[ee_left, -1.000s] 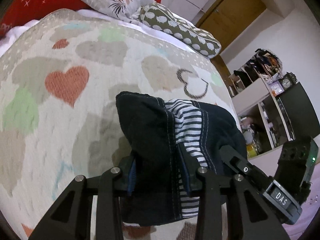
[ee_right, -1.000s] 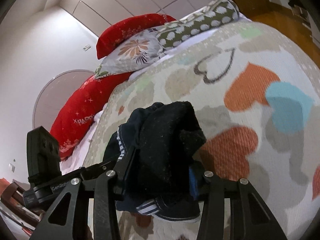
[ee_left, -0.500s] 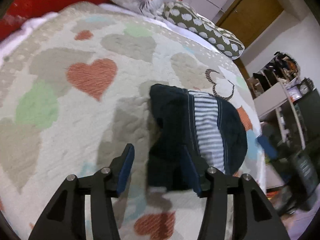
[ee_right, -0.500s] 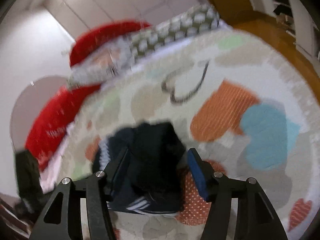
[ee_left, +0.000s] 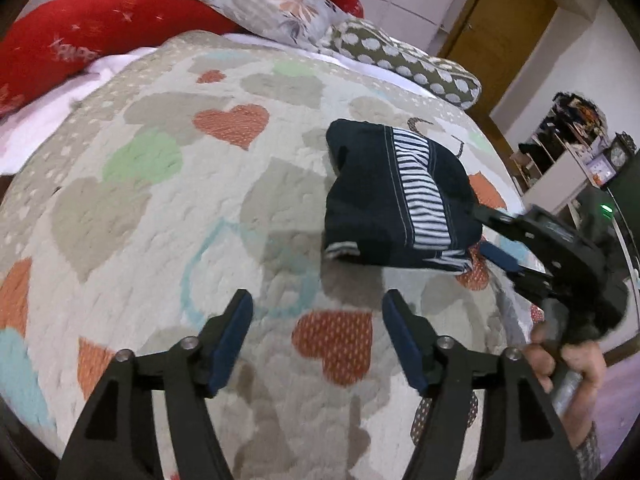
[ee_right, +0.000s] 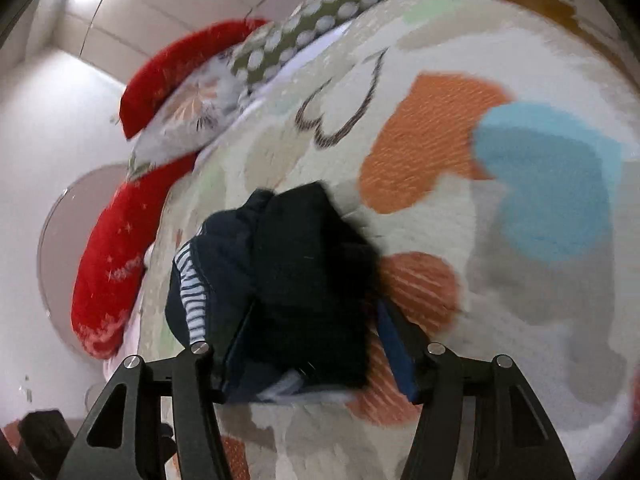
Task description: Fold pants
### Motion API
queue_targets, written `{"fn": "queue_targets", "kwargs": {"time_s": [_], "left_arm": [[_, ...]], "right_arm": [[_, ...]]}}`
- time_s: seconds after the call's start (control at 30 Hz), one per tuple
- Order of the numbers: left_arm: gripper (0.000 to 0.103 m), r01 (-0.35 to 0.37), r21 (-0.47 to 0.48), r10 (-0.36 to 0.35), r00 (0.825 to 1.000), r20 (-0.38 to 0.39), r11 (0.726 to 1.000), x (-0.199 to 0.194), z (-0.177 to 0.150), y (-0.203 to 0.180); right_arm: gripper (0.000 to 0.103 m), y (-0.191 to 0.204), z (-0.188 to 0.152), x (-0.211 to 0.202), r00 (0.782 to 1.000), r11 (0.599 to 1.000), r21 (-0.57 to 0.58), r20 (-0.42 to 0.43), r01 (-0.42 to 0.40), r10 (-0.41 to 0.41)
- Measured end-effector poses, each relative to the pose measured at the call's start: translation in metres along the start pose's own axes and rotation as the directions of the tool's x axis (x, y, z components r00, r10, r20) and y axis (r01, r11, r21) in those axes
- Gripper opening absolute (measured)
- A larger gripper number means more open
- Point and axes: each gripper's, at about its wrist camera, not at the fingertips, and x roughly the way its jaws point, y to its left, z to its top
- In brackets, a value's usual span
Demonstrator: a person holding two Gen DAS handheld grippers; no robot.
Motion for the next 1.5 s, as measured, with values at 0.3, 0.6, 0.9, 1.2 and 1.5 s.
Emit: {"fn": "queue_targets", "kwargs": {"time_s": [0.3,0.6,0.9,1.2,1.5], "left_arm": [[0.071,-0.091,0.063,0.08,0.984,0.156,0.994,-0.043,-0.04,-0.024],[0.091,-0.129,0.135,0.068,0.921,0.383,0.982,-0.109,-0.063,-0.054],[0.103,-0.202,0.126,0.07,0.75,0.658,0.971,-0.194,-0.092,-0.065],[0.103,-0.128,0.188,0.021,0.875,0.484,0.974,-0.178,-0.086,-0.07],[0.103,-0.144,0.149,0.092,0.946,0.311,0.978,-0.137,-0.085,-0.057]], "right_arm": [[0.068,-0.002,-0.075,-0.087,0.982,0.994,-0.083,0.184,0.066,-0.049],[0.07,0.001,-0.117,-0.128,0.947,0.971,-0.123,0.275,0.207,-0.167],[0.076,0.034,-0.146,-0.167,0.927,0.959,-0.185,0.348,0.214,-0.139],[0.078,0.041,-0.16,-0.166,0.927,0.95,-0.208,0.343,0.233,-0.152],[0.078,0.039,-0.168,-0.161,0.921,0.93,-0.236,0.34,0.281,-0.192]]}}
